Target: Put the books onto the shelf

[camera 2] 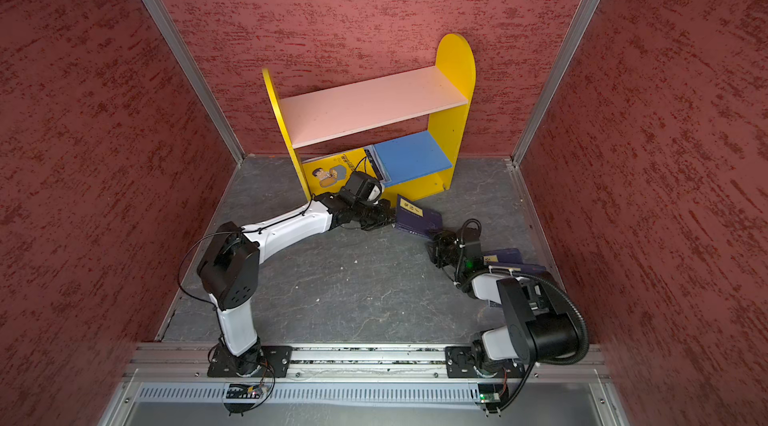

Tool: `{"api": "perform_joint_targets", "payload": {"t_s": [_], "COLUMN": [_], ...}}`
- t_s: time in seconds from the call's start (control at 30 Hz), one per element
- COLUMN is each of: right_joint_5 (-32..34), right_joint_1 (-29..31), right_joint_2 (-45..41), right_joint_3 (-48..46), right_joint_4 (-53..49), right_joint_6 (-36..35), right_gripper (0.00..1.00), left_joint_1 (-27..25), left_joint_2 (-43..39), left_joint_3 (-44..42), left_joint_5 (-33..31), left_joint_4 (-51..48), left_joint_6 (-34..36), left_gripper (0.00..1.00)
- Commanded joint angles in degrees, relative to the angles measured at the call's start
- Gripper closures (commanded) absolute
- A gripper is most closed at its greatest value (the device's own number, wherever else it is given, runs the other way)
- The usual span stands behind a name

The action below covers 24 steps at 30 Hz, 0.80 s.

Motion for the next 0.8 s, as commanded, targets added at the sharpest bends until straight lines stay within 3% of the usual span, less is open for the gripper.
{"api": "perform_joint_targets", "payload": {"t_s": [0.0, 0.2, 0.23, 0.27, 0.37, 0.4, 0.5, 0.63, 0.77], "right_joint_5": [0.12, 1.55, 1.47, 1.59, 1.64, 1.6, 0.65, 0.94, 1.23], "right_joint_1": [0.92, 0.84, 0.84, 0.92, 0.86, 0.84, 0.73, 0.58, 0.11], "right_joint_2": [2.71, 3.19, 3.01, 2.69, 1.18, 0.8, -3.6, -10.32, -17.32], "right_joint_3": [1.39, 1.47, 1.67, 1.8, 2.77, 3.5, 7.28, 12.69, 13.95], "right_joint_4": [8.75, 9.2, 8.57, 8.27, 7.19, 6.2, -1.32, -13.5, -18.29], "right_joint_6": [3.53, 3.81, 3.43, 3.01, 0.81, -0.58, -7.59, -17.85, -21.1], "right_gripper": [0.72, 1.0, 1.0, 1.0, 0.99, 0.98, 0.97, 0.95, 0.94], "left_joint_1": [-0.22, -0.18, -0.2, -0.14, 0.3, 0.38, 0.98, 2.12, 3.0], "left_joint_2": [-2.85, -5.09, -5.51, -5.95, -7.42, -8.01, -10.32, -12.43, -13.71], "left_joint_3": [0.69, -0.14, -0.36, -0.62, -1.06, -1.44, -2.49, -3.85, -4.74], "left_joint_5": [2.3, 0.74, 0.39, -0.14, -0.78, -0.89, -1.25, 1.27, 4.44], "left_joint_4": [1.56, -0.92, -1.31, -1.84, -3.19, -3.46, -4.35, -5.15, -4.6], "left_joint_6": [3.07, 5.44, 5.6, 5.87, 6.81, 7.15, 7.4, 6.25, 5.11], "left_gripper": [1.0, 1.0, 0.98, 0.94, 0.65, 0.49, 0.26, 0.13, 0.09]}}
